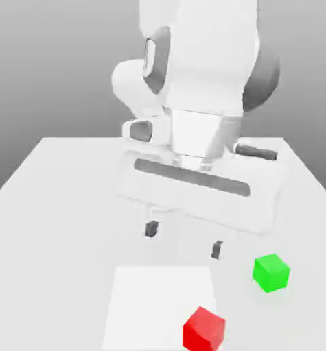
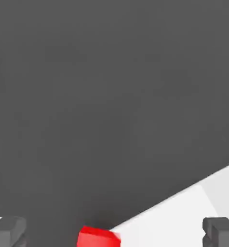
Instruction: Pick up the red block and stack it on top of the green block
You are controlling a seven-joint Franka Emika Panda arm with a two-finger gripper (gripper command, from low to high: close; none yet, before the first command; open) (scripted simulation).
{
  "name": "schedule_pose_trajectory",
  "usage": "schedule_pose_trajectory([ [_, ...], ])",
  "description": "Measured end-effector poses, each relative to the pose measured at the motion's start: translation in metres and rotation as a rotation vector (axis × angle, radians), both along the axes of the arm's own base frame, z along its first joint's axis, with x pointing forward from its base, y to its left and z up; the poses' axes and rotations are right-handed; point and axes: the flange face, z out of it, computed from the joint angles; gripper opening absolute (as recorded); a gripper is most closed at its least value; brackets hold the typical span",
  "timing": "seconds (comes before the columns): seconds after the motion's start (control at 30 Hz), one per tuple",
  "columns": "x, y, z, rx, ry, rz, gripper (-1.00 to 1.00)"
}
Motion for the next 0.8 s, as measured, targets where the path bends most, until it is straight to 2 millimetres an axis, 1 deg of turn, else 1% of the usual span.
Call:
schedule_pose_trajectory([
  [0.1,-0.006,0.009,-0.049,0.047,0.067,-0.059,0.0],
  [0.2,-0.015,0.019,-0.093,0.095,0.125,-0.115,0.0],
  [0.33,-0.017,0.022,-0.147,0.108,0.138,-0.129,0.0],
  [0.37,-0.018,0.022,-0.158,0.107,0.14,-0.129,-1.0],
  [0.53,-0.018,0.022,-0.158,0.108,0.138,-0.129,-1.0],
  [0.57,-0.018,0.022,-0.163,0.108,0.138,-0.129,-1.0],
  [0.6,-0.018,0.022,-0.158,0.109,0.138,-0.129,-1.0],
  [0.63,-0.017,0.022,-0.149,0.109,0.137,-0.13,-1.0],
  [0.73,-0.017,0.022,-0.112,0.108,0.138,-0.13,-1.0],
  [0.77,-0.022,0.029,-0.102,0.11,0.139,-0.134,-1.0],
  [0.8,-0.031,0.045,-0.094,0.114,0.14,-0.145,-1.0],
])
